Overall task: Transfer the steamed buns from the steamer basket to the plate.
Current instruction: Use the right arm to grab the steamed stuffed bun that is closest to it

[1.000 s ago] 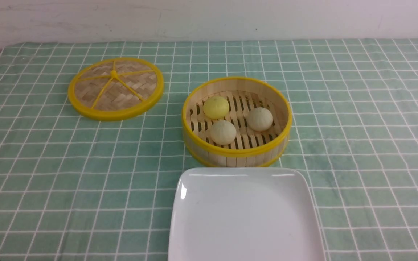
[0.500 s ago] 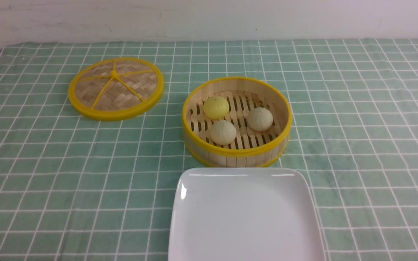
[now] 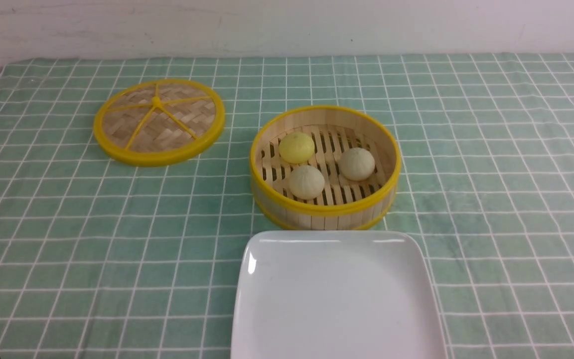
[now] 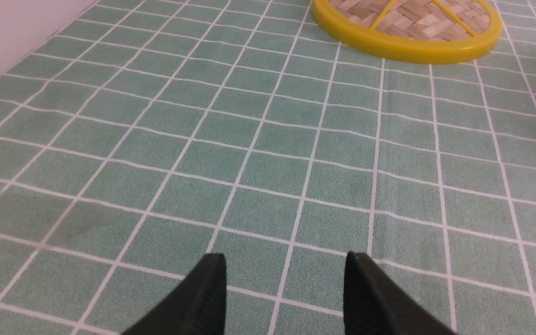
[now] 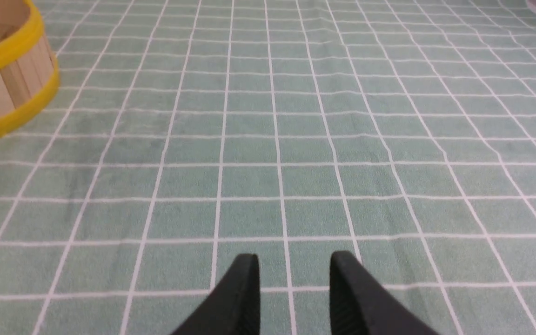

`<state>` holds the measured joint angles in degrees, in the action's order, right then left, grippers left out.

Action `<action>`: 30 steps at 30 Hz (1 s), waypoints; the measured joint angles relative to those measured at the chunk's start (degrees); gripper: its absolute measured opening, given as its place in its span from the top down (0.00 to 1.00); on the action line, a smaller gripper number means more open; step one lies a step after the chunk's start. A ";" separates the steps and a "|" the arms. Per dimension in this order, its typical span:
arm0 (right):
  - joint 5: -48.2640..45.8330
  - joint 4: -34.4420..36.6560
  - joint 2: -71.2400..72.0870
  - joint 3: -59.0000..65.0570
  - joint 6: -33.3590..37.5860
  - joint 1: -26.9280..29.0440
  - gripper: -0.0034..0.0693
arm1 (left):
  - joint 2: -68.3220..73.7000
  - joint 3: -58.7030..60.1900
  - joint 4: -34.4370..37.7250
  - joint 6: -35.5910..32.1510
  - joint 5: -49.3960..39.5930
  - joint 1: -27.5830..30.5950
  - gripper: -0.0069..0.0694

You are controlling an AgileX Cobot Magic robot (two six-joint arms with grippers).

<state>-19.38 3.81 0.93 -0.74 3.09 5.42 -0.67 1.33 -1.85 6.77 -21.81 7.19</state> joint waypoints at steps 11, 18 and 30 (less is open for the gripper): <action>1.18 1.16 0.00 -23.56 -6.73 0.00 0.62 | 0.00 0.00 0.00 0.00 0.00 0.00 0.43; -1.28 4.35 0.12 -31.67 -10.68 0.00 0.62 | 0.00 0.00 0.00 0.00 0.00 0.00 0.43; 1.80 7.34 0.14 -32.26 -10.68 0.00 0.62 | 0.00 0.00 0.00 0.00 0.00 0.00 0.43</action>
<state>-17.58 11.15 1.07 -33.01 -7.59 5.42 -0.67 1.33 -1.85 6.77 -21.81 7.19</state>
